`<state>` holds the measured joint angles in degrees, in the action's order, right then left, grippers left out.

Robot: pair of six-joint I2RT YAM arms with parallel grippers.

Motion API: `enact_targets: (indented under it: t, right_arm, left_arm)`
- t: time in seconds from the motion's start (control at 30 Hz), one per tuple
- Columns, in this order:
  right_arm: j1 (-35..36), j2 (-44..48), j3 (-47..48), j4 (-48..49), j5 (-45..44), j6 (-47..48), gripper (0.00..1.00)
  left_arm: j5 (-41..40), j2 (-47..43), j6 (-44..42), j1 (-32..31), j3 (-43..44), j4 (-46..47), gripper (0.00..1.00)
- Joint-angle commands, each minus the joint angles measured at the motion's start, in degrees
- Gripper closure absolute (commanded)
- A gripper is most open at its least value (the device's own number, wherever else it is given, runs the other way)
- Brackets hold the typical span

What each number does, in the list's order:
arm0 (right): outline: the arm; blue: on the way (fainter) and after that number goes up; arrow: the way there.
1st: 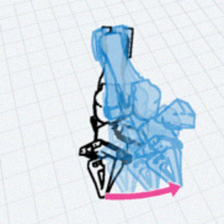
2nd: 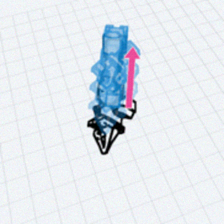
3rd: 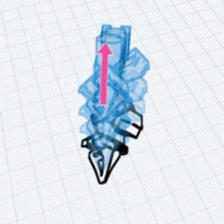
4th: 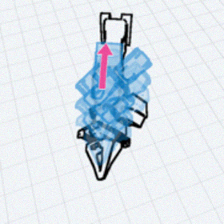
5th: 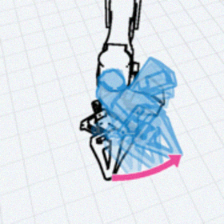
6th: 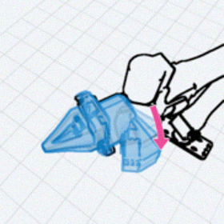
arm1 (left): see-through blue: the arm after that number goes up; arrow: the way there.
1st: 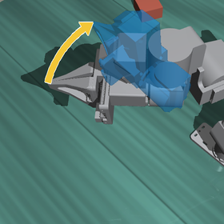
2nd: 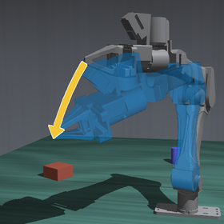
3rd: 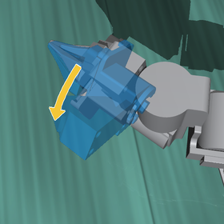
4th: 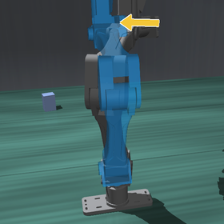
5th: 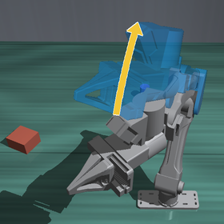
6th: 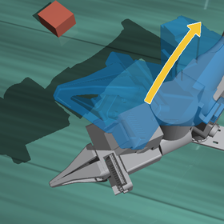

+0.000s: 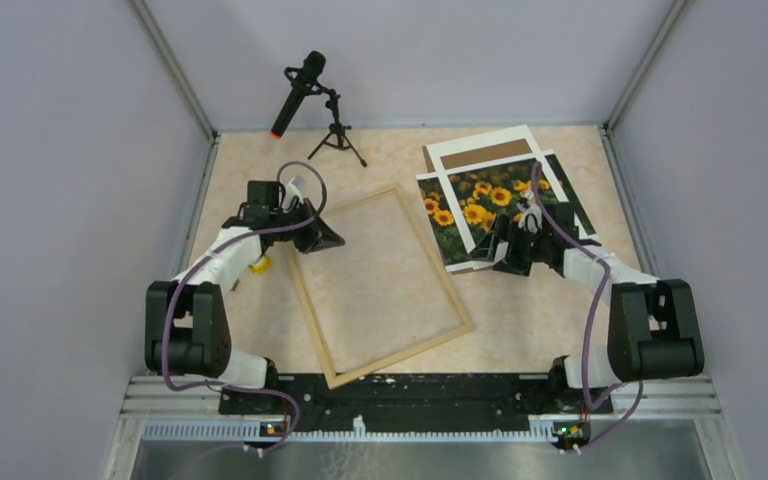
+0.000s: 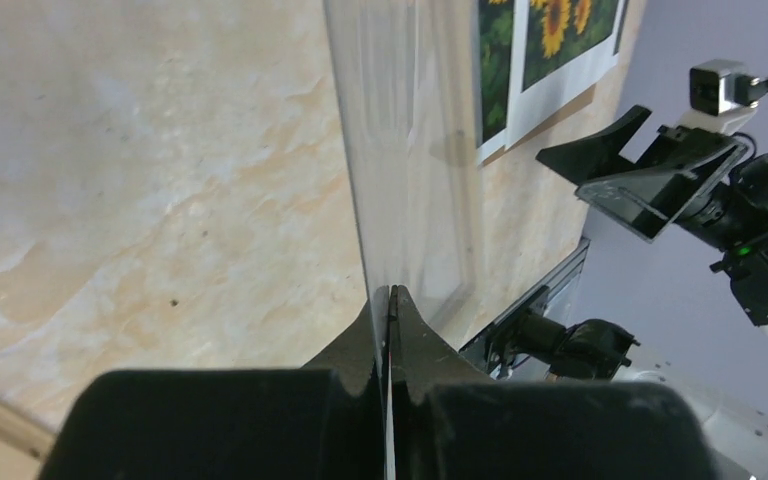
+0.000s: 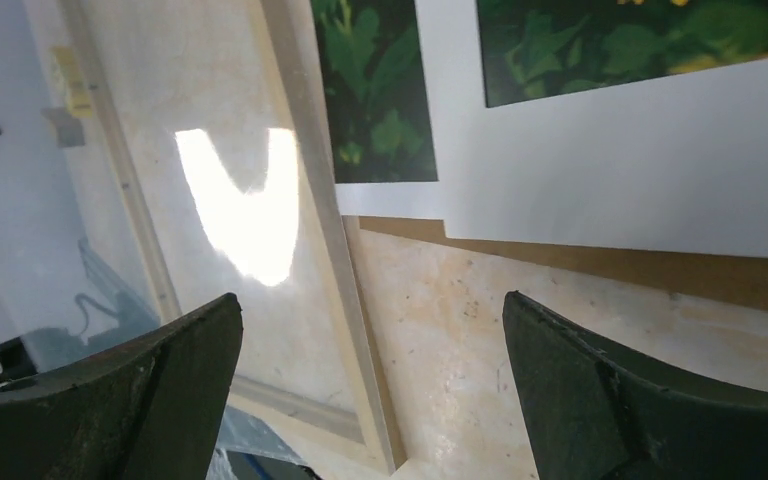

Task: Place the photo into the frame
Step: Place the photo frame item in the photo frame.

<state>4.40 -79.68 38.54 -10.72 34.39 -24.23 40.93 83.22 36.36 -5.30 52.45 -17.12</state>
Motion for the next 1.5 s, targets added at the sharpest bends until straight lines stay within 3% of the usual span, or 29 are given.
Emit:
enact_targets:
  t: [0.0, 0.23, 0.5, 0.93, 1.47]
  right_arm:
    - [1.06, -2.69, -2.11, 13.40, 9.62, -3.66, 0.01]
    - [3.41, -4.22, -4.70, 17.39, 10.06, -5.62, 0.02]
    - [7.03, -9.39, -5.15, 21.67, 9.05, -7.01, 0.09]
    - [8.03, -13.09, -3.92, 23.09, 6.41, -5.47, 0.13]
    - [8.25, -17.06, -3.43, 25.50, 7.02, -4.44, 0.17]
  left_arm:
    - [2.29, -1.31, -7.80, 2.64, -2.23, -5.80, 1.00]
    - [1.03, -2.62, -9.02, 4.26, -6.69, -4.43, 1.00]
    - [-3.74, -6.67, -12.48, 7.54, -8.35, -6.97, 1.00]
    - [0.29, -5.07, -13.78, 9.06, -8.88, -1.33, 1.00]
    - [4.97, -12.70, -16.76, 8.99, -11.16, 3.37, 1.00]
